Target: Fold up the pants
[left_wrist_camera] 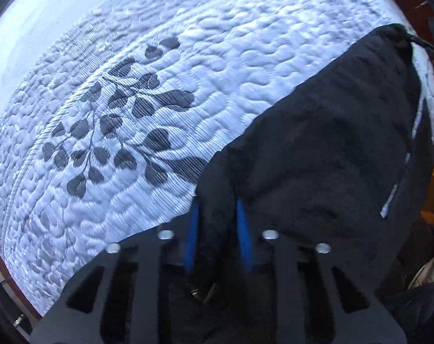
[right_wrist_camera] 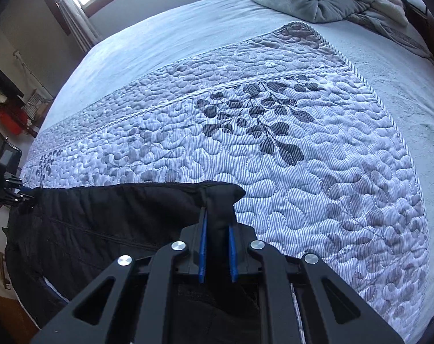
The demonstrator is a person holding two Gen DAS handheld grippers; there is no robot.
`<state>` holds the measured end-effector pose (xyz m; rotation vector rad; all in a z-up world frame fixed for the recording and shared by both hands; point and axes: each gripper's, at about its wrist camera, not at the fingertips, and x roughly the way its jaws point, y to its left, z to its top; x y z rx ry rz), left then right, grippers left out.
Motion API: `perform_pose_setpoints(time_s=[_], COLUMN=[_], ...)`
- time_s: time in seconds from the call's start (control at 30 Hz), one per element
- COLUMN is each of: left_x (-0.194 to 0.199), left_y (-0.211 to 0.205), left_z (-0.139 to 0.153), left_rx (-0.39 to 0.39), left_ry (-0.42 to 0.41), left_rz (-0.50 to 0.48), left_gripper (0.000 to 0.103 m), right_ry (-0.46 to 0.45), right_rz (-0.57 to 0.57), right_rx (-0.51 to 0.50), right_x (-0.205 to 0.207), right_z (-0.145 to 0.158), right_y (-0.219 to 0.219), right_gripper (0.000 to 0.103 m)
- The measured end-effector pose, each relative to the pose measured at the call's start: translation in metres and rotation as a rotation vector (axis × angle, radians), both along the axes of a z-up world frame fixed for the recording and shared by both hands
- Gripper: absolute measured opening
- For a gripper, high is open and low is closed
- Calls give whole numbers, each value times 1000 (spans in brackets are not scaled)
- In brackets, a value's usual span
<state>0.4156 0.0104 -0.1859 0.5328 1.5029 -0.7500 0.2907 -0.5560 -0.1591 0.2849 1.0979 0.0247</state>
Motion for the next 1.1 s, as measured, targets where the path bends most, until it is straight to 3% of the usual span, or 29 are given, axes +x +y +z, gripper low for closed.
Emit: perform_pose_setpoints(time_s=[0.2, 0.37, 0.53, 0.63, 0.83, 1.1], left_x=[-46, -87, -148, -202, -290, -368], left_y=[29, 44, 55, 69, 83, 103], left_z=[50, 94, 129, 148, 157, 115], left_rx=[-89, -145, -208, -285, -342, -381], left_ry=[-136, -279, -392, -448, -479, -449], left_rz=[45, 87, 169, 234, 311, 455], left_gripper=[13, 13, 13, 13, 13, 14], right_ry=[-60, -167, -292, -336, -347, -292], right_rz=[13, 19, 1, -16, -20, -32], right_rx=[13, 19, 99, 140, 145, 172], right_x=[-19, -49, -95, -124, -188, -257], right_z=[24, 60, 92, 103, 107, 89], right_y=[5, 10, 9, 9, 15, 26], right_gripper=[12, 12, 12, 11, 10, 10])
